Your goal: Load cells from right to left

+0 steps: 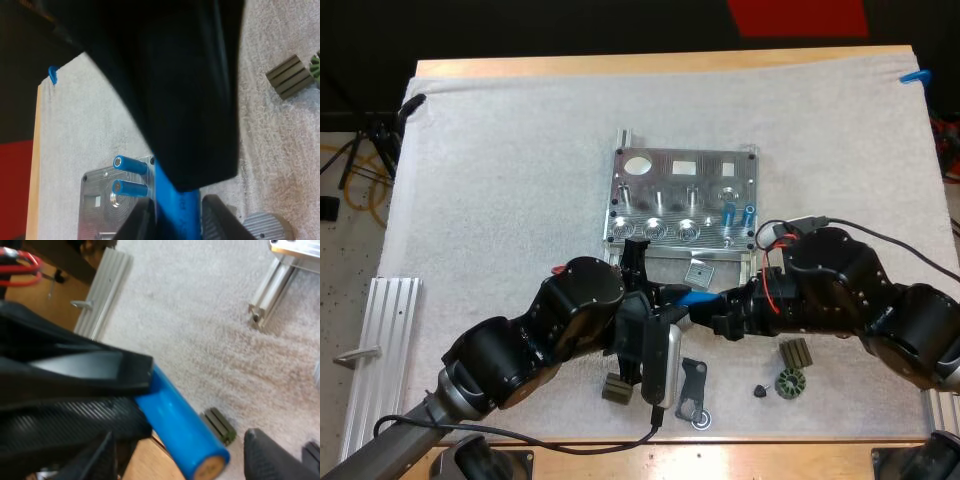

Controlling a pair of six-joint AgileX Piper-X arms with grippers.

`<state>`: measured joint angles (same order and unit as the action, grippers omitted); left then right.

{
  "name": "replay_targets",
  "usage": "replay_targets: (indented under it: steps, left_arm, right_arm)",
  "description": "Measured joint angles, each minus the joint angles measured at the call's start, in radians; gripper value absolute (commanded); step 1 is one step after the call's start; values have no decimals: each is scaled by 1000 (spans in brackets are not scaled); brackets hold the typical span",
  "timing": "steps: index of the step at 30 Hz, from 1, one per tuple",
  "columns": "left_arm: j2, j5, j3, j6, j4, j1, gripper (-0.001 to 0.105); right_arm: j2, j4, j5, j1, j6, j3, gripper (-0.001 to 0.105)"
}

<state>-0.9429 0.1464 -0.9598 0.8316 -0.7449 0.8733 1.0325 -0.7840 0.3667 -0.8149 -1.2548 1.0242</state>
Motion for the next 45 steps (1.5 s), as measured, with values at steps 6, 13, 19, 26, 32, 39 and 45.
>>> replay_targets:
  steps: [6, 13, 19, 26, 32, 39, 45]
  left_arm:
    - [0, 0, 0, 0, 0, 0, 0]
    - [0, 0, 0, 0, -1, 0, 0]
    - [0, 0, 0, 0, -1, 0, 0]
    - [0, 0, 0, 7, -1, 0, 0]
    - [0, 0, 0, 65, -4, 0, 21]
    - [9, 0, 0, 107, -7, 0, 57]
    - [69, 0, 0, 121, -11, 0, 57]
  right_arm:
    - [0, 41, -2, 0, 6, 0, 34]
    - [0, 41, 41, 0, 6, 0, 32]
    - [0, 41, 43, 0, 6, 0, 23]
    - [0, 41, 41, 0, 6, 0, 0]
    - [0, 41, 39, 0, -16, 0, 0]
    - [0, 41, 42, 0, -45, 0, 0]
    - [0, 41, 45, 0, -82, 0, 0]
